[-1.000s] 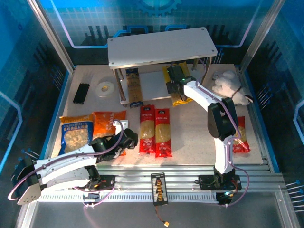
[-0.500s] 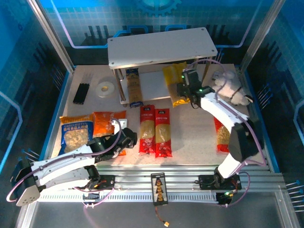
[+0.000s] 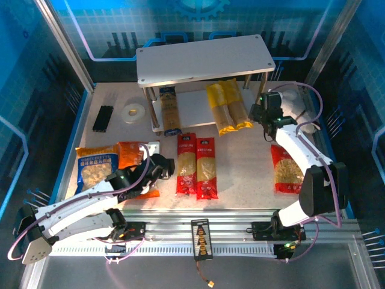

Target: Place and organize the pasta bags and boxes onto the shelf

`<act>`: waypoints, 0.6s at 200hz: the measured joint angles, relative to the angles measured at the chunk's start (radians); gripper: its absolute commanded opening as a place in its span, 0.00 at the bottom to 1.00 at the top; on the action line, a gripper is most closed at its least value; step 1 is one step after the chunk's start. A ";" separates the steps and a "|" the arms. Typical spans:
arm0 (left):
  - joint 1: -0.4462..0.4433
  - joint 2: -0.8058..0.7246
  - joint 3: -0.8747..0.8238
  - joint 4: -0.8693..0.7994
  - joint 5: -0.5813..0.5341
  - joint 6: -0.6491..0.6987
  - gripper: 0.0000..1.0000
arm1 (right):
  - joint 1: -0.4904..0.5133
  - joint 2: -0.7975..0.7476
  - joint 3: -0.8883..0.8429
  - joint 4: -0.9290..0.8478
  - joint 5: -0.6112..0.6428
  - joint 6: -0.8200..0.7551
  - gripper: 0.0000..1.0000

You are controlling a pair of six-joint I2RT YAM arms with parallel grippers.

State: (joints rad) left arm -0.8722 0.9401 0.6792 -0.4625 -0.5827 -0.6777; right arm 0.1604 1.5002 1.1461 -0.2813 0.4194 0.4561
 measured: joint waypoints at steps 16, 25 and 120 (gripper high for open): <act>0.000 0.000 0.000 0.000 0.000 0.000 0.62 | -0.011 0.008 0.000 0.039 0.010 0.001 0.75; 0.000 0.000 0.000 0.000 0.000 0.000 0.62 | -0.014 0.020 0.001 0.061 0.019 0.002 0.75; 0.008 0.000 0.000 -0.002 0.000 0.000 0.62 | -0.020 0.148 0.019 0.241 0.019 0.039 0.75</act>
State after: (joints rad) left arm -0.8646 0.9405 0.6792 -0.4644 -0.5827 -0.6781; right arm 0.1406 1.6485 1.1656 -0.0402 0.4389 0.4950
